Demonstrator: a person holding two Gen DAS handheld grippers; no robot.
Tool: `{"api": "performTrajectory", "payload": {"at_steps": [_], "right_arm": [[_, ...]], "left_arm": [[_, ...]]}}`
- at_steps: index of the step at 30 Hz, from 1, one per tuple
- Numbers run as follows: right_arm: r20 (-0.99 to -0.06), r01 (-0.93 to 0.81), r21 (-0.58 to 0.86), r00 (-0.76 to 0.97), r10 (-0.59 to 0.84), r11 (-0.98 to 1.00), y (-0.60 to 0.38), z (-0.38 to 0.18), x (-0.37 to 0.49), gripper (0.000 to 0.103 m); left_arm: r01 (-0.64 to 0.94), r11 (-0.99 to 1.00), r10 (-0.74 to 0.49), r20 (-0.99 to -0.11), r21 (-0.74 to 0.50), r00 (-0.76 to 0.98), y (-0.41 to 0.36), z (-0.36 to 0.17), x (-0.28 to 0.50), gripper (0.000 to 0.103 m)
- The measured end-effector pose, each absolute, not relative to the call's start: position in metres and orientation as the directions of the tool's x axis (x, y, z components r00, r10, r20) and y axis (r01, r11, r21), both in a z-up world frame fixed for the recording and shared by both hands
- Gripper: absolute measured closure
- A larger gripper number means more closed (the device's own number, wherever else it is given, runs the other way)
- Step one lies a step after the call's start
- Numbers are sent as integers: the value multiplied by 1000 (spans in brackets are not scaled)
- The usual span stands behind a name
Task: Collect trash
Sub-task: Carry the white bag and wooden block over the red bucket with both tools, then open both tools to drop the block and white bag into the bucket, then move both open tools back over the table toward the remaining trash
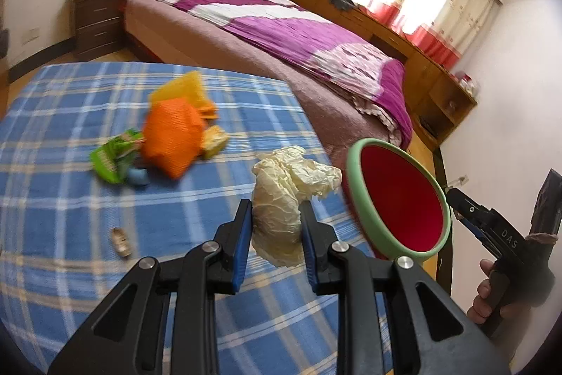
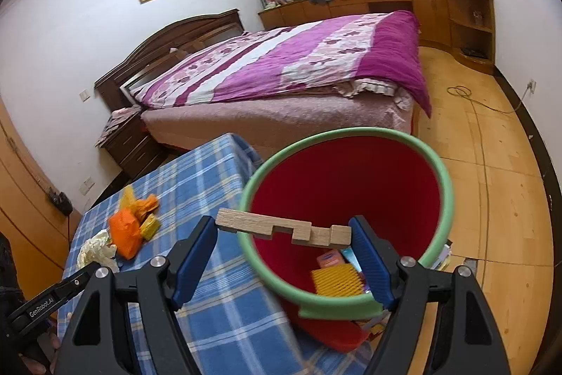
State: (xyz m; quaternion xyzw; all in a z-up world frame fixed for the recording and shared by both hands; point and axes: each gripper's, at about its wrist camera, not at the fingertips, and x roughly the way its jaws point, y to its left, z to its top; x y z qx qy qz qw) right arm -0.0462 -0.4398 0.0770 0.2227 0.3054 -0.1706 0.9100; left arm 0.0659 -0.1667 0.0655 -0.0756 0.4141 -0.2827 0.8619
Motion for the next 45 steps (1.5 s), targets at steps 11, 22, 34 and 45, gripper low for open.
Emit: {"api": "performTrajectory", "payload": {"at_steps": [11,22,34,45], "right_arm": [[-647,505,337,737,-194,794,-489,58,-54,24],[-664,538,377,724,-185,754,-519,35,-55,24],[-668,541,403,726,-167,738,-528,22,-53,20],[-661,536,387,729,-179,751,-514,28,-58,20]], "left_arm": [[564,758,-607,-671,-327,426,-255,69,70,76],[642,701,-624,-705,-312,339,-322,48,72,76],[644,687,-636,-707,-338,308,-331,38,71,66],[600,721,-627,-695,-348,351,-299,46,68,66]]}}
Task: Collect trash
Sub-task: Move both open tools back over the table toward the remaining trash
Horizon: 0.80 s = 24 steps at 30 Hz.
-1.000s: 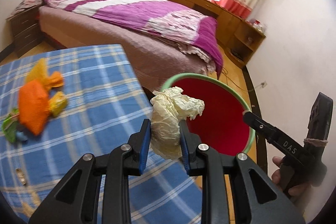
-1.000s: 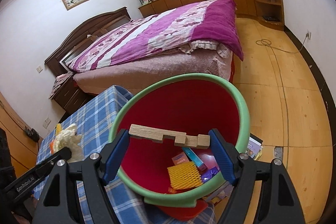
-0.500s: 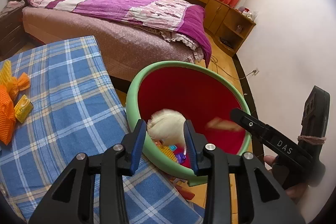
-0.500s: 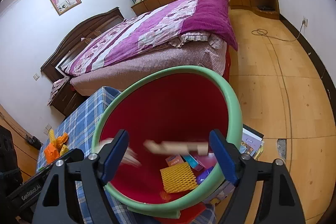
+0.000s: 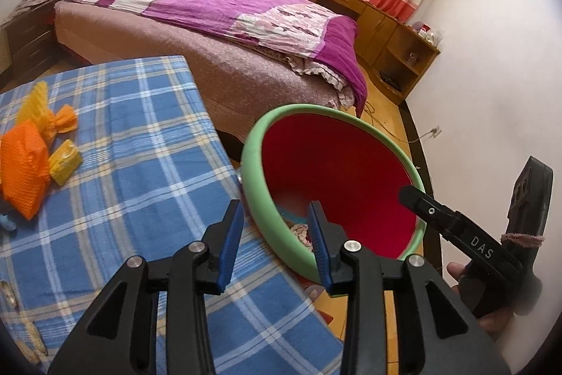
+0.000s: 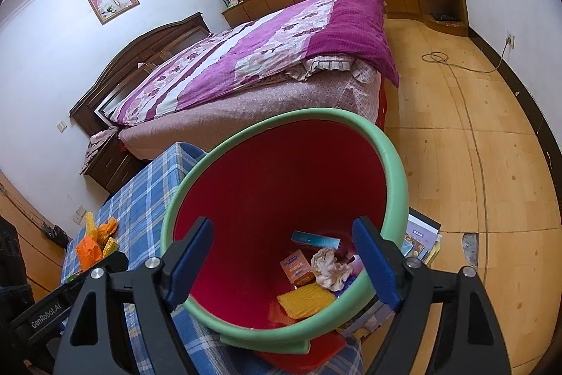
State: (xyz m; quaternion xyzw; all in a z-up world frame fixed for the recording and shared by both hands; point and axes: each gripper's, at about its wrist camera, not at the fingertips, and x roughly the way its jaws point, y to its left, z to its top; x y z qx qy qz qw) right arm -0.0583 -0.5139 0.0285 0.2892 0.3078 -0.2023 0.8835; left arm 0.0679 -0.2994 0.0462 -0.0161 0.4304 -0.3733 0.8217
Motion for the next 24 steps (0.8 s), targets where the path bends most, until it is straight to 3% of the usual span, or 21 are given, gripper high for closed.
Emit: {"api": "performTrajectory", "payload": {"at_steps": [24], "right_arm": [[-650,461,353,747,-140,814,-445,52,-54,18]], "left_arm": [[475,814,-561,-665,-334,493,-207,64,67,65]]}}
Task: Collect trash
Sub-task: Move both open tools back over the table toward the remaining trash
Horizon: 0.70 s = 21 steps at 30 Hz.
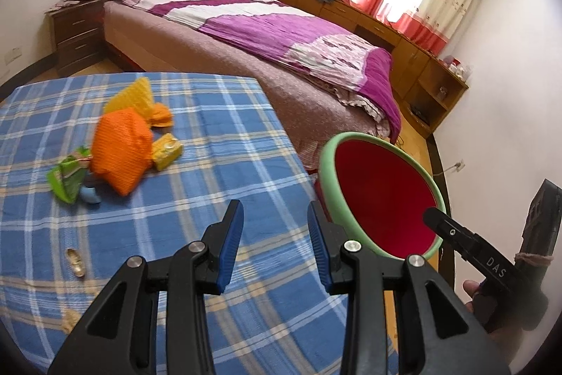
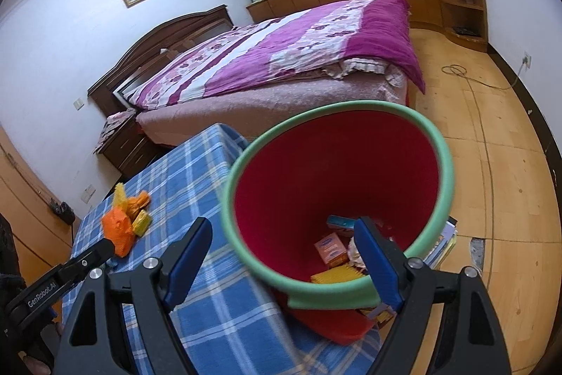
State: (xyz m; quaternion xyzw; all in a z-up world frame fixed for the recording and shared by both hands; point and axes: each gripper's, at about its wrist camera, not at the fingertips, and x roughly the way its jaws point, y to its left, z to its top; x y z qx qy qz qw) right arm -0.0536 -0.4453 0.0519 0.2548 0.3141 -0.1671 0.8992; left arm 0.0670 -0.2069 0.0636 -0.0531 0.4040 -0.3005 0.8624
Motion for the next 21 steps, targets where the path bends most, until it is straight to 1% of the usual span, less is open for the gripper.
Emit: {"api": "performTrajectory", "payload": {"at_steps": [15,21], "right_arm": [[-650,366,322,756,-78,873,-378,62,-22,17],[-653,328,310,755,-51,892,-353,60,-4,17]], "left_arm": [[360,870,-490,-666,-337,563,-138,62,77,65],[315,894,-446,-676,-317,586,-113,57,85,65]]}}
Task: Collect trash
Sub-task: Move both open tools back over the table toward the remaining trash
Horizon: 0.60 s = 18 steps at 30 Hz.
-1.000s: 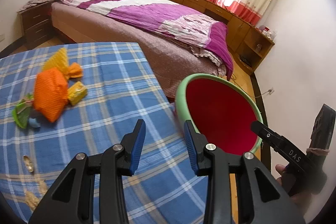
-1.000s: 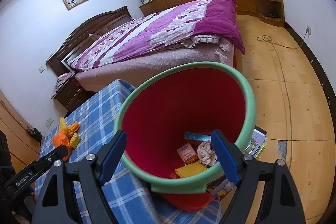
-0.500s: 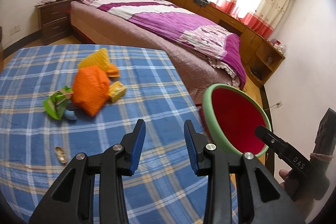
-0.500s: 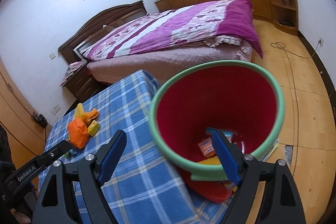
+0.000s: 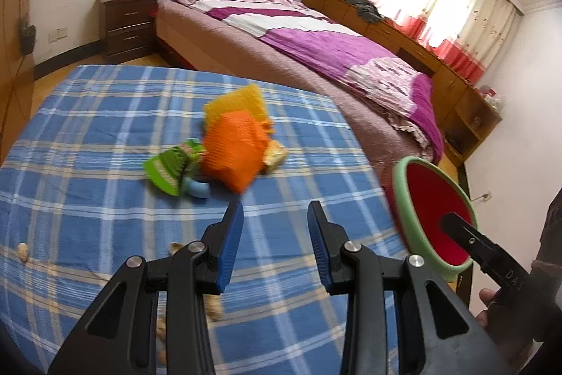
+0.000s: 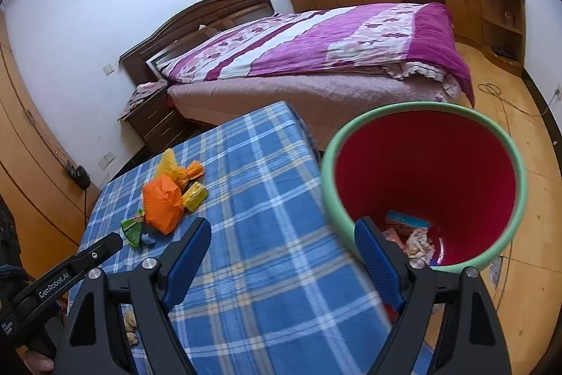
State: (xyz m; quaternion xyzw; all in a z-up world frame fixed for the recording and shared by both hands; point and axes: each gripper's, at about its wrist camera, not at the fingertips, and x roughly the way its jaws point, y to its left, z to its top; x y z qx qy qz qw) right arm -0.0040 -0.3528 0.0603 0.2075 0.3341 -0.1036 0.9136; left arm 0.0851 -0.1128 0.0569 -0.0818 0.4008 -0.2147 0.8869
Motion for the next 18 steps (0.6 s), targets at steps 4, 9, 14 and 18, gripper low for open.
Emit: {"api": "performTrajectory", "payload": {"at_steps": [4,9,14,18], "right_arm": [[-663,312,305,748,-34,900,-340,56,7,17],[-677,294,297,736,-17,908,-327,50,20,17],[-684,274,299,730,5,914,-320,45,33,17],[-693,267,308,721,23,913,-314,40,45,15]], "left_arm": [[288,908,-419,-694,-305,586,-95,48,93,64],[258,922,-387,-708,-288,591,-78,40,101,60],[237,936,-352,-717,-260,602,-65,37,109,59],[205,946,-325,-723,-253,609,-54,33,118,42]]}}
